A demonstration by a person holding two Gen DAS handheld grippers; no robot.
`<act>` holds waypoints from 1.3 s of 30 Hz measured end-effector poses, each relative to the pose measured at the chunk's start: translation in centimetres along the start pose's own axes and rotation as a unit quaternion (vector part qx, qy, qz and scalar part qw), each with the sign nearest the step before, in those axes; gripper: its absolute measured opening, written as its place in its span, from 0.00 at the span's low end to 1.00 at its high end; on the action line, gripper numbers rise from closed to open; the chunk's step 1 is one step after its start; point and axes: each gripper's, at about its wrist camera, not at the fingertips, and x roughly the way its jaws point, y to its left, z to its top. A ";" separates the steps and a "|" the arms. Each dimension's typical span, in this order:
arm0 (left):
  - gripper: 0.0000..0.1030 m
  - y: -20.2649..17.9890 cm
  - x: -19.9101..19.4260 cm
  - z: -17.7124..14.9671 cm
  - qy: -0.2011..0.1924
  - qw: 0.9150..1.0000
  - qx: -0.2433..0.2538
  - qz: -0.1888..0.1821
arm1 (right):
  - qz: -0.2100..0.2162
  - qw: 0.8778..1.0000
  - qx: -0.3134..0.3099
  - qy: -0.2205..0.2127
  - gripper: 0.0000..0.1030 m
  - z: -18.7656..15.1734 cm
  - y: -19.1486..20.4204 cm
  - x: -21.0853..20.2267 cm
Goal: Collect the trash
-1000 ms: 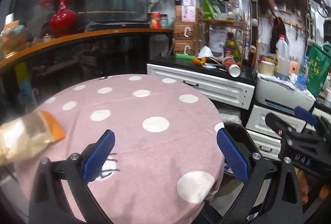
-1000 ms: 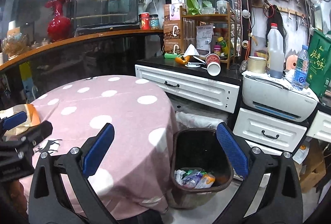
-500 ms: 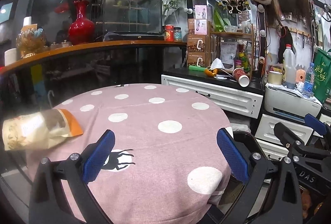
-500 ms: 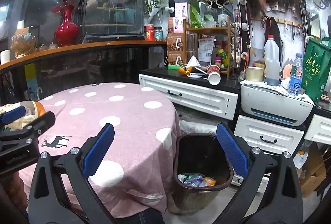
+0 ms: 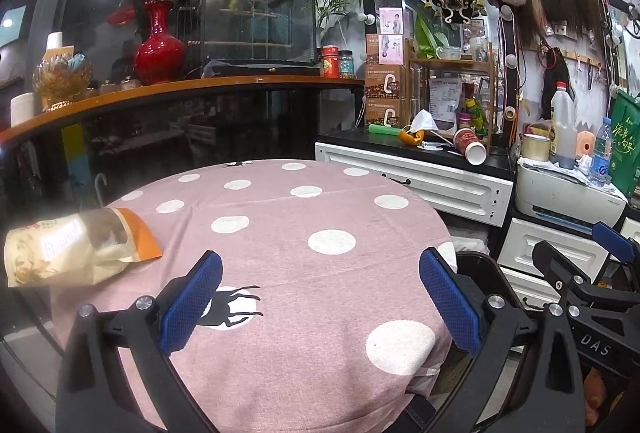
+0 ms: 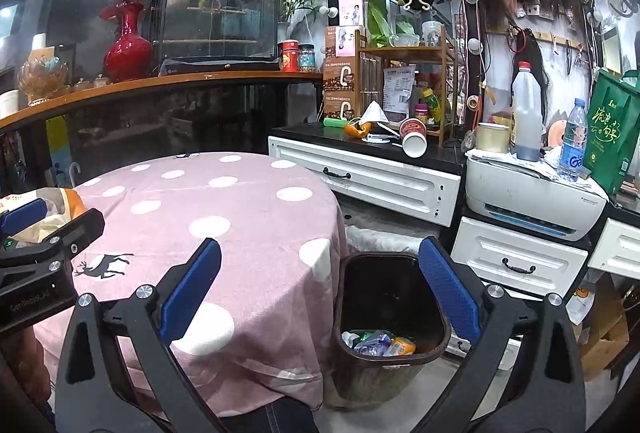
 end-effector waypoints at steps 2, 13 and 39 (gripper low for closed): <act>0.95 0.0 0.1 0.0 0.001 1.000 0.001 0.001 | -0.002 1.000 0.001 0.005 0.94 -0.1 -0.1 0.2; 0.95 0.0 0.1 -0.1 0.000 1.000 0.000 0.002 | -0.001 1.000 -0.001 0.009 0.94 -0.5 -0.1 0.4; 0.95 0.1 -0.3 -0.3 -0.004 1.000 -0.003 -0.005 | 0.004 1.000 -0.005 0.006 0.94 -0.7 -0.1 0.0</act>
